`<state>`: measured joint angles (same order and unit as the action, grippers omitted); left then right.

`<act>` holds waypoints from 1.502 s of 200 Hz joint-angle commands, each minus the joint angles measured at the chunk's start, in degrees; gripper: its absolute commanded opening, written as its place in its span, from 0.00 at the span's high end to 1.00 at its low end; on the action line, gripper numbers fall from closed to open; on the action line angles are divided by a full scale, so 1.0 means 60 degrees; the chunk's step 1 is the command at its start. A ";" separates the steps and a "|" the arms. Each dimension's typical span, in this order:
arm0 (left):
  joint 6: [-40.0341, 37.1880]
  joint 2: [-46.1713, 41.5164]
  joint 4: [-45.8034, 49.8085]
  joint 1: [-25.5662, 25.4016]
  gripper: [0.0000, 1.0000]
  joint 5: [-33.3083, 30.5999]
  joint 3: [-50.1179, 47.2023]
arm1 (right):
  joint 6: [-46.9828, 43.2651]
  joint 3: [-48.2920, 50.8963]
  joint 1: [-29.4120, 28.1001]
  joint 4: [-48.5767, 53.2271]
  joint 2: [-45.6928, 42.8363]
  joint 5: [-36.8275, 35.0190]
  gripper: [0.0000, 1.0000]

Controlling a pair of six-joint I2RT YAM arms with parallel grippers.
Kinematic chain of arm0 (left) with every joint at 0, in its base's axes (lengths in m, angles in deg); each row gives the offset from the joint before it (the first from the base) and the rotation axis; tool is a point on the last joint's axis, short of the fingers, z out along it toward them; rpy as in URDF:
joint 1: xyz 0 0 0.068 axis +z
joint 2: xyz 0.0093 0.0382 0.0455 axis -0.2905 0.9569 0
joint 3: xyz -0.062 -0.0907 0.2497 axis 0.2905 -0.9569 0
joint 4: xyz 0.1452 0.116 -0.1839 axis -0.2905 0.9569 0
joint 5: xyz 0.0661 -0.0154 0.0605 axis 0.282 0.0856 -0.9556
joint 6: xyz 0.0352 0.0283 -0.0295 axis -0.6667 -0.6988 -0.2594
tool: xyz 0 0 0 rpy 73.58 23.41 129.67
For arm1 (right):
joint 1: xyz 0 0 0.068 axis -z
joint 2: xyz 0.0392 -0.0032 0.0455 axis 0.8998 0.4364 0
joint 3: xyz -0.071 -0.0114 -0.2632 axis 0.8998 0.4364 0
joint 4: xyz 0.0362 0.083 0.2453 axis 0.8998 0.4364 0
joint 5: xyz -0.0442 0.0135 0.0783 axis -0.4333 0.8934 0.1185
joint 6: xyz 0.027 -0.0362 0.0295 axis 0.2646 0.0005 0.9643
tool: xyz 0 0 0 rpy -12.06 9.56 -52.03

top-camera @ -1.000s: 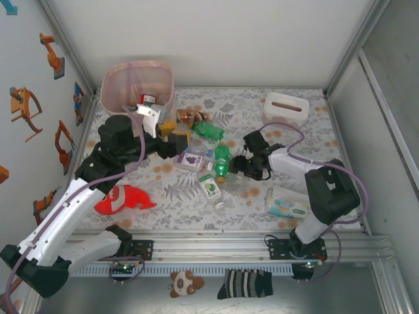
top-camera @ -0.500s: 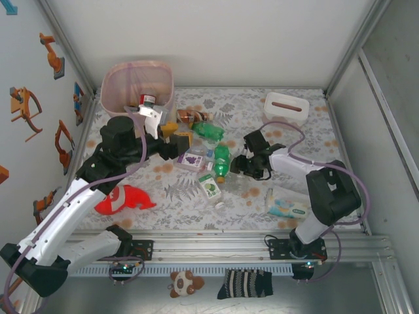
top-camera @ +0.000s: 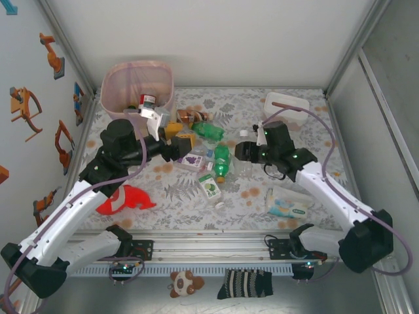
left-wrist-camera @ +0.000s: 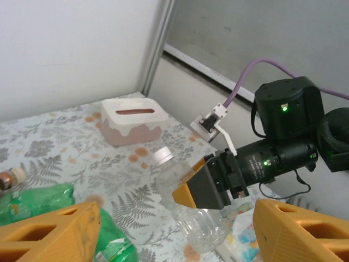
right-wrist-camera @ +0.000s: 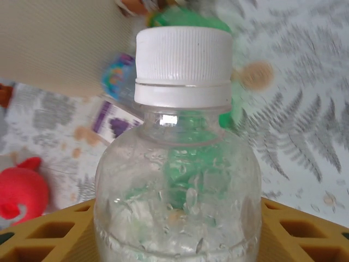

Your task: Put the plastic bottles in the bin

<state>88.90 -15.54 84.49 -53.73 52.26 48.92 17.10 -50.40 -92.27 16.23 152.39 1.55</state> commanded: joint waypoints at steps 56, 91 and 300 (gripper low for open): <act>0.0111 0.0390 -0.1613 -0.0543 0.25 0.1956 0.0043 | -0.0793 -0.0837 -0.0040 -0.2558 -0.1993 0.2373 0.45; 0.0126 0.0710 -0.2143 -0.0972 0.23 0.2245 0.0179 | -0.0728 -0.0870 -0.0172 -0.3680 -0.2484 0.3216 0.46; 0.0278 0.2243 -0.3424 -0.2619 0.44 0.3896 0.1110 | -0.1269 -0.1376 -0.1607 -0.4908 -0.2940 0.4322 0.47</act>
<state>90.38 -1.02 67.27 -69.35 73.24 55.54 11.11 -56.58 -100.86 -11.09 136.04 26.99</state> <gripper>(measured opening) 0.574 0.542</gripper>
